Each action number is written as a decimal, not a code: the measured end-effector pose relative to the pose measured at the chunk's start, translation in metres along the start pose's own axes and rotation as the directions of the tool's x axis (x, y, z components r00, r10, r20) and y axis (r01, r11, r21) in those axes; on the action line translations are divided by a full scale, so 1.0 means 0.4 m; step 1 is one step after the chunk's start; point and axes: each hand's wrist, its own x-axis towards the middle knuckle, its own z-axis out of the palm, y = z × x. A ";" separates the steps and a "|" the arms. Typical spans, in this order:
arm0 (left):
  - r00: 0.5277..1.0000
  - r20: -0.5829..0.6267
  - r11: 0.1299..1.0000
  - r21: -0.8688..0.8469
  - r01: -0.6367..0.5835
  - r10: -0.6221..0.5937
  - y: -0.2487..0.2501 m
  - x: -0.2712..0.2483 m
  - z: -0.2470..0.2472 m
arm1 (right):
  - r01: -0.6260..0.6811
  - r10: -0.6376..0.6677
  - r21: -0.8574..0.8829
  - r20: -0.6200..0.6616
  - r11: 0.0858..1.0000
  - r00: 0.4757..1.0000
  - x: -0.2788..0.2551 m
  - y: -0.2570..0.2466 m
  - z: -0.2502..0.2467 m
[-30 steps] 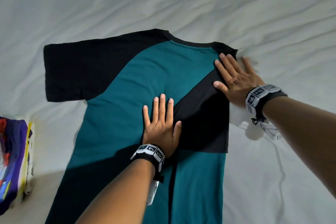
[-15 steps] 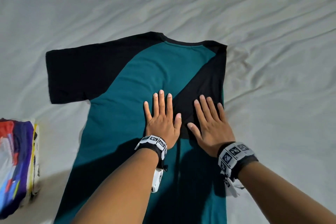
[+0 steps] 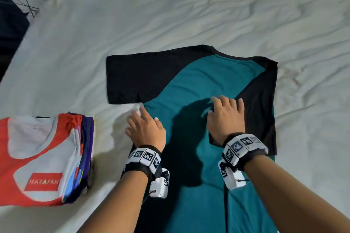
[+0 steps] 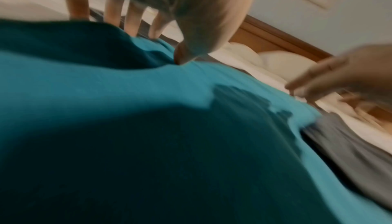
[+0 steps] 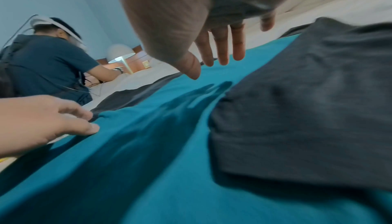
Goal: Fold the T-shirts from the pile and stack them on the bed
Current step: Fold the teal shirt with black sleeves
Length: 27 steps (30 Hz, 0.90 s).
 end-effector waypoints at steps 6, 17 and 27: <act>0.992 0.126 1.000 -0.013 0.025 -0.023 -0.045 0.113 -0.040 | 0.074 -0.079 0.126 0.034 0.989 0.996 0.188 -0.210 0.014; 0.982 0.159 0.994 0.034 -0.106 0.099 -0.062 0.183 0.004 | -0.039 0.004 0.239 0.143 0.970 0.990 0.494 -0.363 0.047; 0.971 0.050 0.945 -0.246 -0.214 0.233 -0.045 0.121 -0.044 | -0.093 0.067 0.473 0.073 0.876 0.995 0.490 -0.312 0.014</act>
